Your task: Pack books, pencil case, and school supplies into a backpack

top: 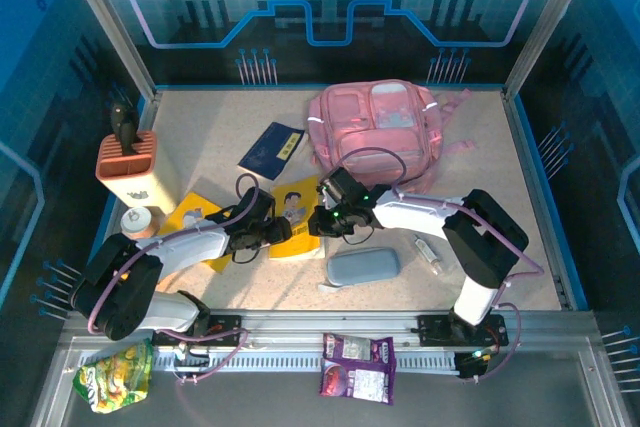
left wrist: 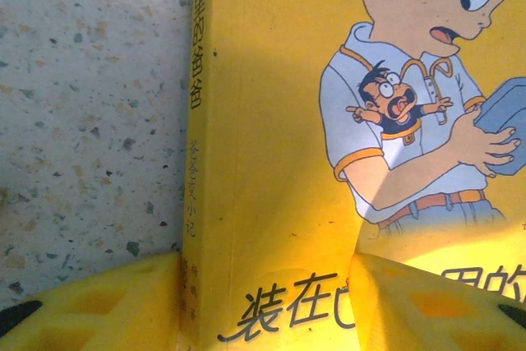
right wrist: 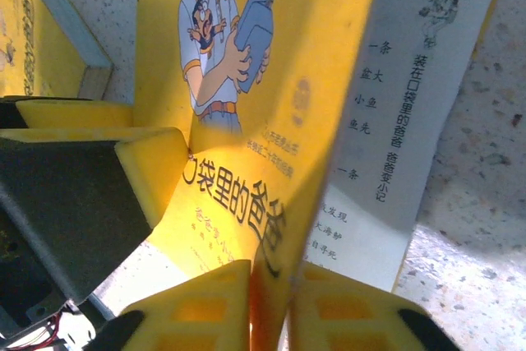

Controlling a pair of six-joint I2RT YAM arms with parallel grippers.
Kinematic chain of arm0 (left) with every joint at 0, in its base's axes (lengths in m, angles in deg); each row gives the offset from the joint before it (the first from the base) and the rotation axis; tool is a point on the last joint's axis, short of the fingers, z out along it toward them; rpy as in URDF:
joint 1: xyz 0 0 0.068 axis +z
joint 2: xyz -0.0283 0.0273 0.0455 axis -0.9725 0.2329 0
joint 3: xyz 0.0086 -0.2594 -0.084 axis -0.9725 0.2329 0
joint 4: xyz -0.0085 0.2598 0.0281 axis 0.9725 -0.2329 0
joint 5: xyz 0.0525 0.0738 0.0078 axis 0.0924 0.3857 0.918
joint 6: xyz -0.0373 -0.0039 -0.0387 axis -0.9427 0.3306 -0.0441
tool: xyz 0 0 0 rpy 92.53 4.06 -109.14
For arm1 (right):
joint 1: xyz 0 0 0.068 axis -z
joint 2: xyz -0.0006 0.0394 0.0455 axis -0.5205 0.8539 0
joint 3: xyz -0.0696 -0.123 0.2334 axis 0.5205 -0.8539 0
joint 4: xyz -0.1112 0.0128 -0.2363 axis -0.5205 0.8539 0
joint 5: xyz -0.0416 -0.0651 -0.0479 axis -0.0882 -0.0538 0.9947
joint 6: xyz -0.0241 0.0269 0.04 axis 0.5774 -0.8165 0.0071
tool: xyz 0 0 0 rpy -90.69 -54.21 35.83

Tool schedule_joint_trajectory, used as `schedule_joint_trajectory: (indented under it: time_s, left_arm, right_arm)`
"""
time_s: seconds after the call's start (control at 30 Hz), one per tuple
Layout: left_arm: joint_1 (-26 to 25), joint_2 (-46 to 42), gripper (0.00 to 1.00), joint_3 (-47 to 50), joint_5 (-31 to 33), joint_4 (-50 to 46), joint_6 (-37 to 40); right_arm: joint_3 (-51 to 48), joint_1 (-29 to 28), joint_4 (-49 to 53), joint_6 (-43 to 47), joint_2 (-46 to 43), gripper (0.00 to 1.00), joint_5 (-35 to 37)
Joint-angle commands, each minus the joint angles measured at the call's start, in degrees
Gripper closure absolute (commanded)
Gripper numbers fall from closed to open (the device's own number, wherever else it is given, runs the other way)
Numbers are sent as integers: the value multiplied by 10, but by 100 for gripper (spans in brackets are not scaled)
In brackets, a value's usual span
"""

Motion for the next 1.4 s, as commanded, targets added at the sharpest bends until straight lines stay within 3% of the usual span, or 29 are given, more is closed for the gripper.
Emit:
schedule_joint_trajectory:
  time_s: [0.0,0.1,0.27,0.4,0.6,0.77,0.83,0.97,1.07,1.23,1.37]
  left_arm:
    - [-9,-11,39,8,-35,4,-7]
    - [-4,-35,35,7,-34,-2,-6]
    - [37,-99,29,11,-82,-20,-5]
    - [73,-174,17,17,-121,-34,-6]
    - [137,-221,11,8,-192,-44,-28]
    - [163,-228,5,19,-246,-1,-61]
    - [165,-246,4,48,-268,65,-104]
    - [164,-267,7,65,-309,143,-160]
    - [164,-275,10,60,-323,148,-176]
    - [162,-277,23,63,-353,208,-222]
    - [162,-294,41,50,-352,198,-229]
  right_arm:
    - [-9,0,-34,3,-25,91,-26]
    - [-18,8,-48,2,-48,100,-23]
    - [-13,16,-67,12,-80,100,-51]
    - [-26,42,-110,12,-105,100,-114]
    - [-13,58,-110,16,-133,100,-145]
    - [-18,74,-153,0,-155,100,-193]
    - [-22,84,-161,-14,-164,100,-209]
    - [-40,90,-199,-35,-171,100,-226]
    - [-62,96,-296,-91,-158,100,-259]
    - [-59,99,-294,-86,-153,100,-261]
    - [-75,117,-260,-68,-158,100,-259]
